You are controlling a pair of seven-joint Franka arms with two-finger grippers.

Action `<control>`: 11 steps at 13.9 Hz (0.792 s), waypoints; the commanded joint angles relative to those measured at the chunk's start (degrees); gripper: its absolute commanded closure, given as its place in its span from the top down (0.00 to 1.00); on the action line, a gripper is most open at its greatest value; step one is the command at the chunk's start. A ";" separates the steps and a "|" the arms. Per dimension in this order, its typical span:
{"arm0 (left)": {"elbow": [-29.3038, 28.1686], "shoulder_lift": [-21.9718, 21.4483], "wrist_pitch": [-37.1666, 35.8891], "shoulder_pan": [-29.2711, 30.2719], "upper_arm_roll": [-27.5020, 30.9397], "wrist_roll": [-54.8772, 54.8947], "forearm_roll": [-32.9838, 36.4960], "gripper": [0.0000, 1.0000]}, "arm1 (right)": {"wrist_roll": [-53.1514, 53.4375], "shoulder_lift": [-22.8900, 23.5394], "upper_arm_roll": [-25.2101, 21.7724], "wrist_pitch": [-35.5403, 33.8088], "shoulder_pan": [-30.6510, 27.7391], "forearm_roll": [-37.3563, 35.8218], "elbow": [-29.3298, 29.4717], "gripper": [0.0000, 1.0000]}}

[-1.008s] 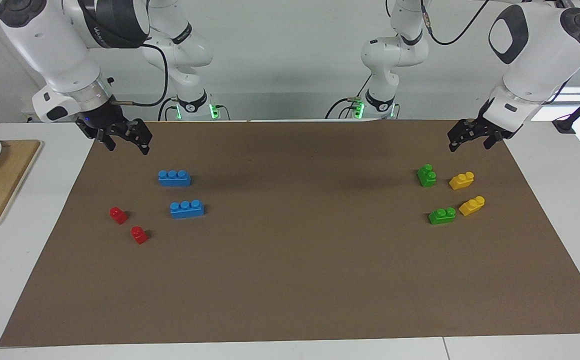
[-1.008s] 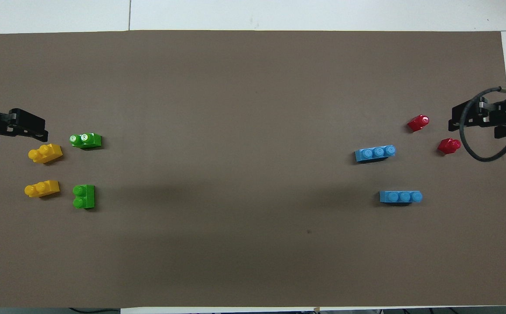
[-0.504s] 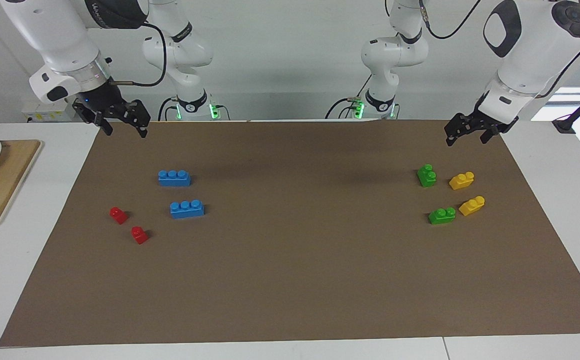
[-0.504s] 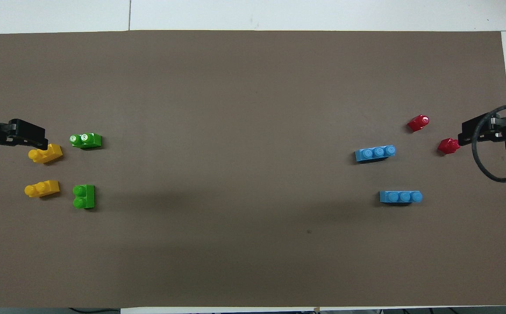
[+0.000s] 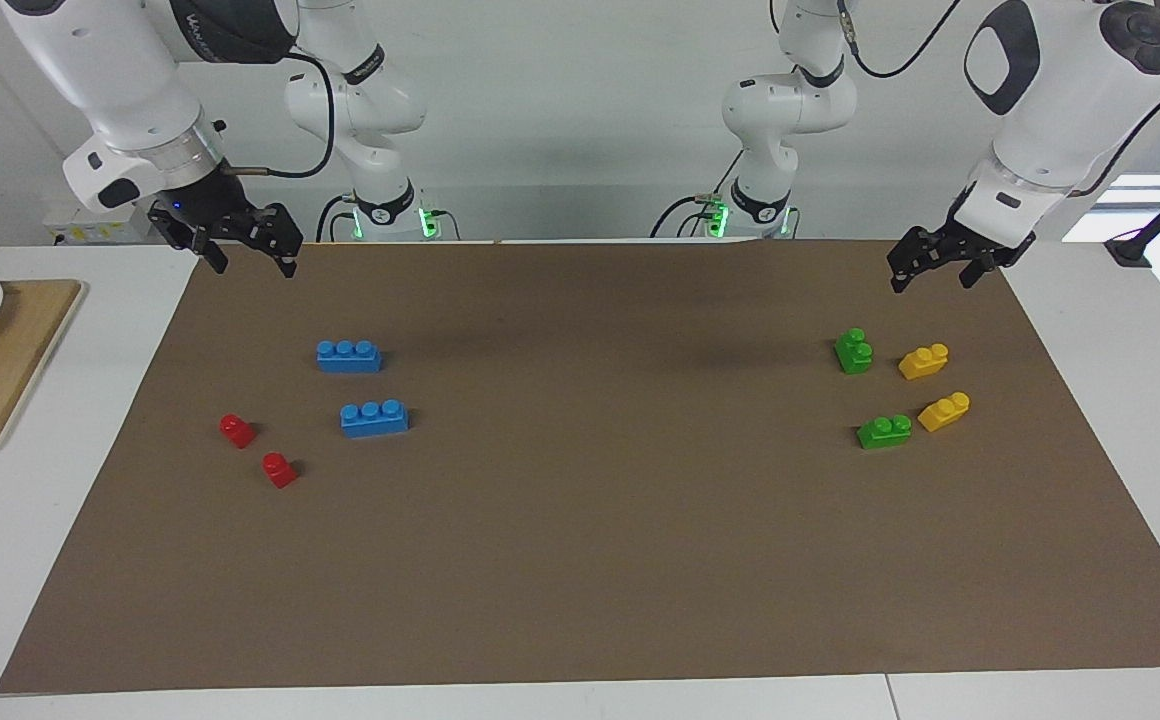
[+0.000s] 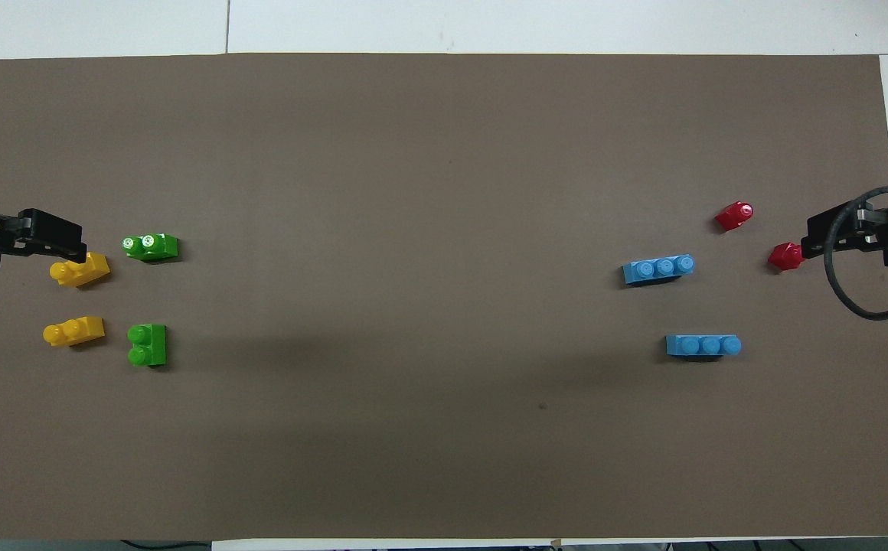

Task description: Remove green block with left arm and hold with right

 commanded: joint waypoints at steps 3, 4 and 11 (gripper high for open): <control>-0.31 -0.96 1.51 -2.58 0.34 3.02 0.81 1.00 | -3.38 -1.48 0.28 1.46 -0.16 -3.40 -1.95 0.93; -0.31 -0.96 1.60 -3.98 0.34 3.02 0.99 1.00 | -4.00 -1.48 0.19 1.55 -0.24 -3.49 -1.95 0.93; -0.57 -1.13 3.45 -4.26 0.43 2.58 1.34 1.00 | -3.57 -1.48 0.28 1.37 -0.42 -3.32 -1.95 0.93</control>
